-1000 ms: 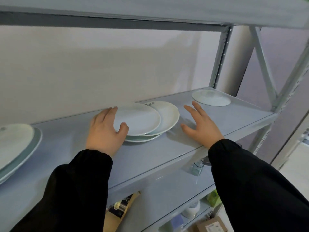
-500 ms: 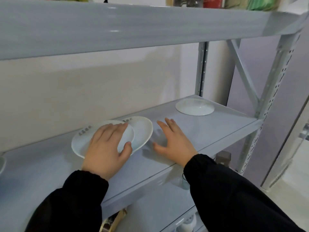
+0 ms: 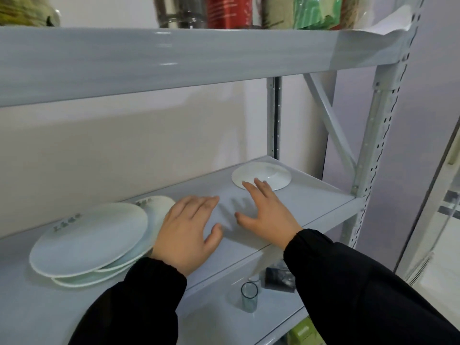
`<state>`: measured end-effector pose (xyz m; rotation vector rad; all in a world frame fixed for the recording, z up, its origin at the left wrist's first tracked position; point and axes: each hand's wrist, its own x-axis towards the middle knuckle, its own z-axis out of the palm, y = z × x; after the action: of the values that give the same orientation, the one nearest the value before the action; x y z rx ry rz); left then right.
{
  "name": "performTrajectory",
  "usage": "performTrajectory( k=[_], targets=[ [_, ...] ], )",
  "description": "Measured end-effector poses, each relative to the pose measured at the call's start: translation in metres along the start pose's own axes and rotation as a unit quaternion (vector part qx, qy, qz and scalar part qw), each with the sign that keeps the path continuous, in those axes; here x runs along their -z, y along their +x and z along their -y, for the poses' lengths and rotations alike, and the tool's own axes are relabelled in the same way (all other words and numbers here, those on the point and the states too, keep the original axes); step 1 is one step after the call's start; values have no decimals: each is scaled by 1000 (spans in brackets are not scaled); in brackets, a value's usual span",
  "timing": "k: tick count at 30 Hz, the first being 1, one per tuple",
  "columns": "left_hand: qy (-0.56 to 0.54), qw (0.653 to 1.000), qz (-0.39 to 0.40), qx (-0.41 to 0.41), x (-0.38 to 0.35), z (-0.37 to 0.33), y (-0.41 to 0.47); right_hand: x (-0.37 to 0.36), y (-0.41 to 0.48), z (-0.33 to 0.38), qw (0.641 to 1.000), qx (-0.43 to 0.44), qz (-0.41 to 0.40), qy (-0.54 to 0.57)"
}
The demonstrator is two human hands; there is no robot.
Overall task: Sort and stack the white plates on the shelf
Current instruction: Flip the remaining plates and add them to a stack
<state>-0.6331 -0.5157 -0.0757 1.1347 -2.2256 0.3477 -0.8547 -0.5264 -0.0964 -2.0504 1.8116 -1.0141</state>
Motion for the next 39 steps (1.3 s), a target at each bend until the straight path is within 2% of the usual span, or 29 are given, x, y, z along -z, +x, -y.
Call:
performTrajectory(
  k=[5, 16, 20, 23, 30, 35, 39],
  targets=[
    [-12, 999, 22, 20, -33, -21, 21, 22, 20, -45, 998, -38, 24, -38],
    [-30, 996, 25, 82, -52, -21, 37, 40, 91, -88, 974, -34, 112, -196],
    [-46, 994, 16, 97, -50, -20, 35, 38, 89, -82, 972, -48, 143, -179],
    [-44, 994, 10, 103, -48, -20, 37, 37, 75, -68, 974, -8, 127, -188],
    [-40, 994, 7, 103, -45, -24, 30, 47, 17, -27, 966, 95, 153, -183],
    [-46, 995, 4, 90, -35, -32, 23, 57, -22, -7, 938, 156, 195, -239],
    [-52, 996, 0, 71, -26, -35, 18, 54, -24, -2, 916, 191, 184, -301]
  ],
)
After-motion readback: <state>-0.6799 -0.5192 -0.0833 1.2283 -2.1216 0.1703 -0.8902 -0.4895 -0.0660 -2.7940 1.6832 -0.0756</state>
